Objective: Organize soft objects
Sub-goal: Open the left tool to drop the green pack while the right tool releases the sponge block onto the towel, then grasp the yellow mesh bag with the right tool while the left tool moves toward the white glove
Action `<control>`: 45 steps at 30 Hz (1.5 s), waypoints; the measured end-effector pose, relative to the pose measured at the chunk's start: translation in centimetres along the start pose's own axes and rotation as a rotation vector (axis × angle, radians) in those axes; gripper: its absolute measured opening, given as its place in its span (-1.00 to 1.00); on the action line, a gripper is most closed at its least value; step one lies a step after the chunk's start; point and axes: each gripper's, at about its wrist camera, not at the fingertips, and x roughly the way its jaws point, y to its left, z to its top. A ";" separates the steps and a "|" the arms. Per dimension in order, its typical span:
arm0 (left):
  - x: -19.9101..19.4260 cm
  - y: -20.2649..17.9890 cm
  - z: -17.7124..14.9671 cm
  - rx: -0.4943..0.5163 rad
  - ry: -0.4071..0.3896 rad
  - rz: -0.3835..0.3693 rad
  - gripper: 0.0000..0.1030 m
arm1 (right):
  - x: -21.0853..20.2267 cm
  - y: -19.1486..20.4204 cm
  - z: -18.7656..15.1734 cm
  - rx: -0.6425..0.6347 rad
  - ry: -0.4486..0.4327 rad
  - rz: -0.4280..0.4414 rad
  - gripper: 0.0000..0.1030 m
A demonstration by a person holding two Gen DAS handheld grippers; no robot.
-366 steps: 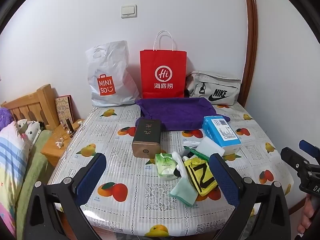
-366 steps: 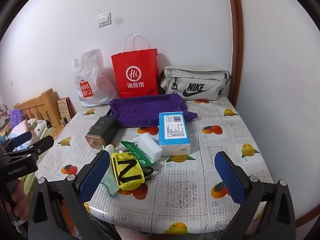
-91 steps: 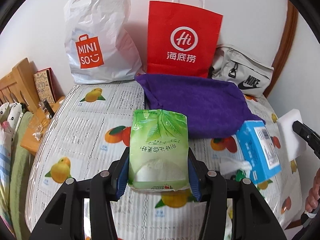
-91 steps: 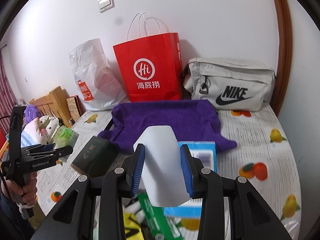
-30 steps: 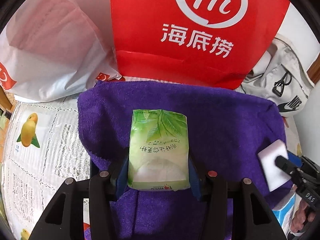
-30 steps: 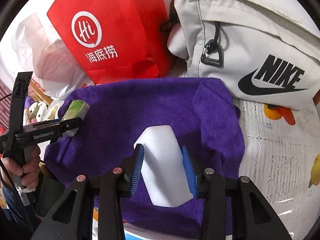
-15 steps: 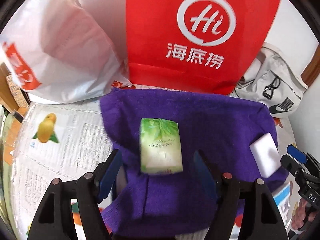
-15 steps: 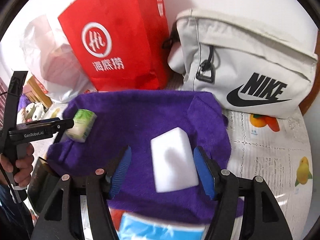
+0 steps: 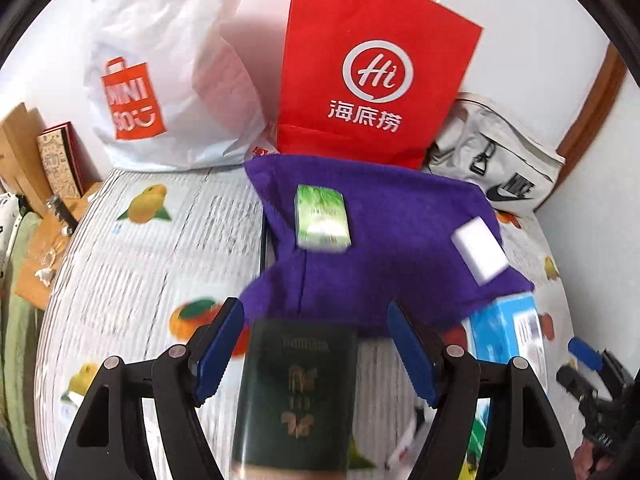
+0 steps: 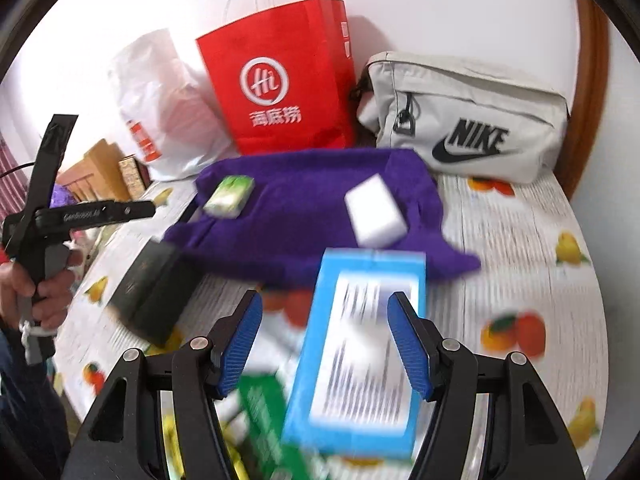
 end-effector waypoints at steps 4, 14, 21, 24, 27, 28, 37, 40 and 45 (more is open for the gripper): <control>-1.6 0.1 -2.6 -0.003 0.001 -0.015 0.41 | -1.9 0.6 -3.6 0.004 0.011 0.015 0.25; -2.5 -0.7 -8.8 0.044 0.052 -0.031 0.41 | -1.9 1.6 -10.3 0.038 0.091 0.054 0.24; -2.4 0.5 -11.5 0.044 0.081 -0.020 0.41 | -1.3 5.8 -12.5 -0.013 0.103 0.129 0.26; -2.7 1.3 -12.3 0.039 0.080 -0.021 0.41 | -0.4 7.3 -13.0 -0.031 0.126 0.112 0.35; -2.9 2.1 -13.0 0.026 0.079 -0.029 0.41 | 0.8 8.2 -13.4 -0.036 0.157 0.104 0.42; -2.9 2.4 -13.2 0.024 0.081 -0.034 0.41 | 1.0 8.4 -13.4 -0.040 0.164 0.092 0.44; -3.3 4.3 -14.8 0.021 0.078 -0.043 0.41 | 3.5 9.4 -13.3 -0.044 0.197 0.014 0.55; -3.5 4.6 -15.2 0.027 0.075 -0.048 0.41 | 3.4 9.4 -13.3 -0.036 0.188 0.018 0.47; -3.4 4.1 -15.9 0.066 0.077 -0.049 0.41 | 1.4 9.5 -13.0 -0.037 0.140 0.024 0.34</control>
